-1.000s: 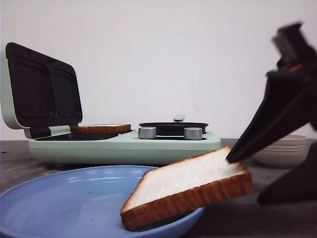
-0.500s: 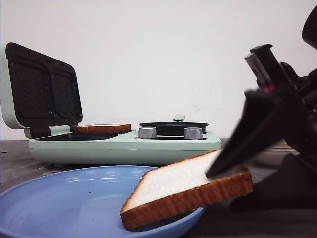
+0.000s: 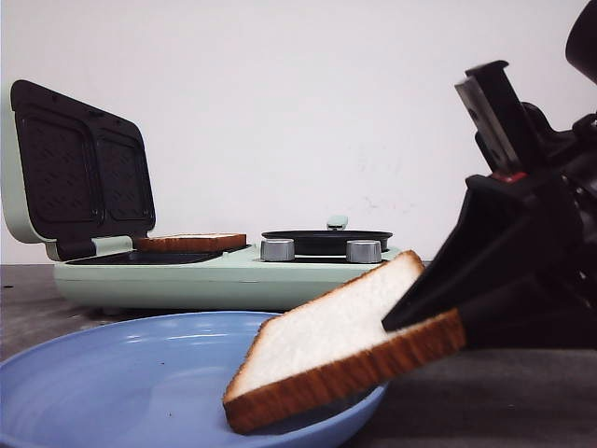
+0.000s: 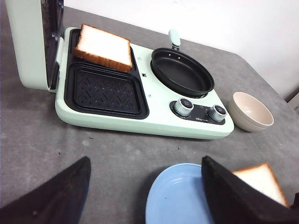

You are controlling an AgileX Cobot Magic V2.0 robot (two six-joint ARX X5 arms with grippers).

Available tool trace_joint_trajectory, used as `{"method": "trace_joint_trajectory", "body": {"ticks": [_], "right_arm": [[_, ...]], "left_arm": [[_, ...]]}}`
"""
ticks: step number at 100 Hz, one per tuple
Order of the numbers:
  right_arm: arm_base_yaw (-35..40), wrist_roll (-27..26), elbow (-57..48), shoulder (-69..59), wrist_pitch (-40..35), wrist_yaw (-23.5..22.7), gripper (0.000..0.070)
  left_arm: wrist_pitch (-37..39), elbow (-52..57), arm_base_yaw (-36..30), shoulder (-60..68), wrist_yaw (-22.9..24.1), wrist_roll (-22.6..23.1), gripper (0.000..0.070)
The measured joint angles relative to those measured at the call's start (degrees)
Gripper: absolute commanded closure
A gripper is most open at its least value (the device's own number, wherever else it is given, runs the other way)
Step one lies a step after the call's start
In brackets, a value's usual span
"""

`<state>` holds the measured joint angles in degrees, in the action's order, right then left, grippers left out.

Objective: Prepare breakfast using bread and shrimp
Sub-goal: 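Lift the bread with the right gripper and carry it to the press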

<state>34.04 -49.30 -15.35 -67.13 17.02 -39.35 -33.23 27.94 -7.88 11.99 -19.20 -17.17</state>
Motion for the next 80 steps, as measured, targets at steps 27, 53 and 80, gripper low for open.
{"method": "trace_joint_trajectory", "body": {"ticks": [27, 53, 80], "right_arm": [[0.0, -3.3, -2.2, 4.3, 0.5, 0.0, 0.0700], [0.0, -4.3, -11.5, 2.5, -0.4, -0.1, 0.0700], [0.0, -1.5, -27.7, -8.9, -6.5, -1.2, 0.0700]], "left_arm": [[0.0, 0.0, 0.0, 0.0, 0.0, 0.0, 0.0295], [0.0, 0.0, 0.0, 0.0, 0.0, 0.0, 0.0295], [0.0, 0.0, 0.0, 0.0, 0.0, 0.0, 0.0295]]}}
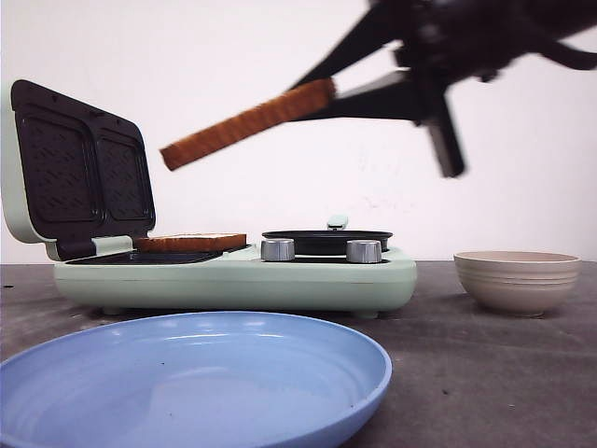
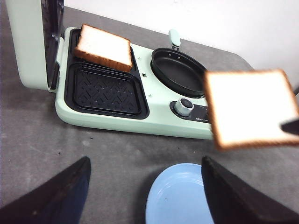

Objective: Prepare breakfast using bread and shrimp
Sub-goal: 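Lift the bread with the right gripper and carry it to the press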

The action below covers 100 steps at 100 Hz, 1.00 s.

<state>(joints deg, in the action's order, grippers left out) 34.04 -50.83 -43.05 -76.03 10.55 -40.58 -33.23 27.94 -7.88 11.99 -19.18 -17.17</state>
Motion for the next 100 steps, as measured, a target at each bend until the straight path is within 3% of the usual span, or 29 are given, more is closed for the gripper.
{"method": "trace_joint_trajectory", "body": {"ticks": [60, 100], "right_arm": [[0.5, 1.5, -36.5, -33.2, -7.0, -2.6, 0.0700], [2.3, 1.5, -48.9, -44.6, -10.2, -1.6, 0.0700]], "left_arm": [[0.0, 0.0, 0.0, 0.0, 0.2, 0.0, 0.0295], [0.3, 0.0, 0.0, 0.0, 1.3, 0.0, 0.0295]]}}
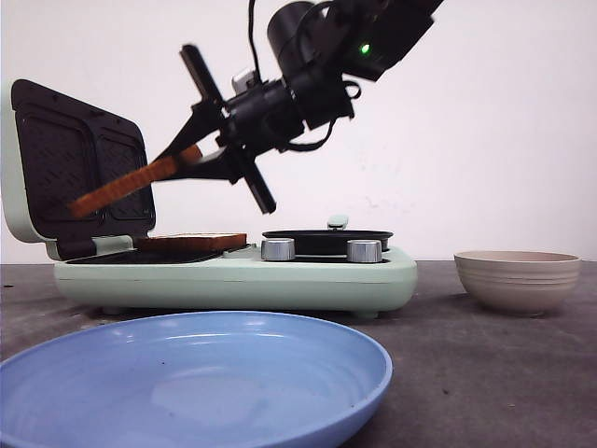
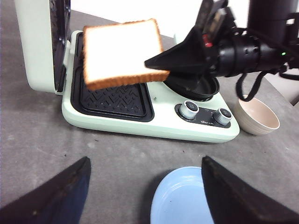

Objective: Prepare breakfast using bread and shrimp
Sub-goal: 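Lift the bread with the right gripper and carry it to the press, then lower the bread onto the empty press plate and open the right gripper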

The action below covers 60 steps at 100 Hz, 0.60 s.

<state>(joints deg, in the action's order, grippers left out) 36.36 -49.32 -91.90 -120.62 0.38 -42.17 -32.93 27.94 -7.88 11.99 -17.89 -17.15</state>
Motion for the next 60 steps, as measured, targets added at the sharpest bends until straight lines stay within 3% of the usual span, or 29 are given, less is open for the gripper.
{"method": "trace_joint_trajectory", "body": {"ticks": [41, 60], "right_arm": [[1.6, 0.9, 0.0, -1.8, -1.6, 4.6, 0.0700], [3.0, 1.8, -0.3, -1.9, -2.5, 9.0, 0.0700]], "left_arm": [[0.1, 0.0, 0.0, 0.0, 0.2, 0.0, 0.0295], [0.1, 0.0, 0.0, 0.0, 0.2, 0.0, 0.0295]]}}
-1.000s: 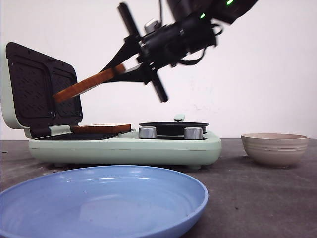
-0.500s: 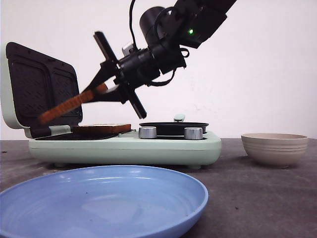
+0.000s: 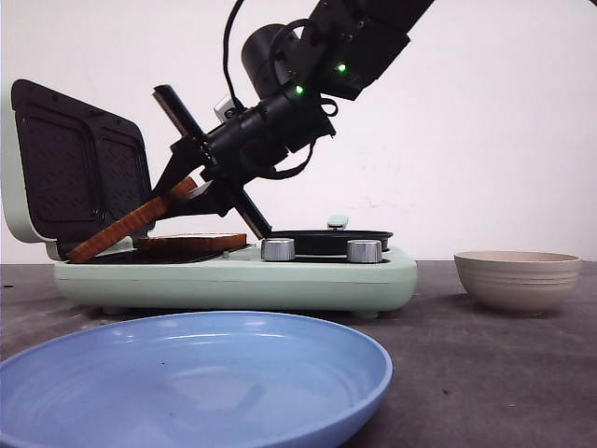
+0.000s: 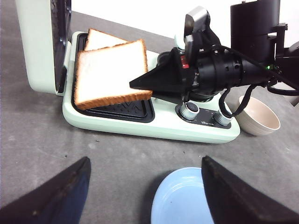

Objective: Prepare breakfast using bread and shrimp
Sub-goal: 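Lower the bread onto the empty press plate and open the right gripper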

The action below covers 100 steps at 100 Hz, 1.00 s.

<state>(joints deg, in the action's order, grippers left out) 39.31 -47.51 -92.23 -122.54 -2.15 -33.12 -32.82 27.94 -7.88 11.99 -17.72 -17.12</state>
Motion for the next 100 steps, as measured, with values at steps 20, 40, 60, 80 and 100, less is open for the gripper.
{"method": "trace_joint_trajectory", "body": {"ticks": [20, 40, 60, 80, 100], "right_arm": [[0.2, 1.1, -0.3, 0.0, -1.4, 1.3, 0.0700], [0.2, 3.6, -0.3, 0.0, -2.0, 1.8, 0.0510], [0.2, 5.3, -0.3, 0.0, -2.6, 1.9, 0.0490], [-0.2, 7.3, -0.3, 0.0, -3.6, 1.9, 0.0415], [-1.2, 10.4, -0.3, 0.7, -8.1, 3.1, 0.0398]], "left_arm": [[0.0, 0.0, 0.0, 0.0, 0.0, 0.0, 0.0295], [0.0, 0.0, 0.0, 0.0, 0.0, 0.2, 0.0295], [0.0, 0.0, 0.0, 0.0, 0.0, 0.2, 0.0295], [0.0, 0.0, 0.0, 0.0, 0.0, 0.2, 0.0295], [0.0, 0.0, 0.0, 0.0, 0.0, 0.2, 0.0295]]}}
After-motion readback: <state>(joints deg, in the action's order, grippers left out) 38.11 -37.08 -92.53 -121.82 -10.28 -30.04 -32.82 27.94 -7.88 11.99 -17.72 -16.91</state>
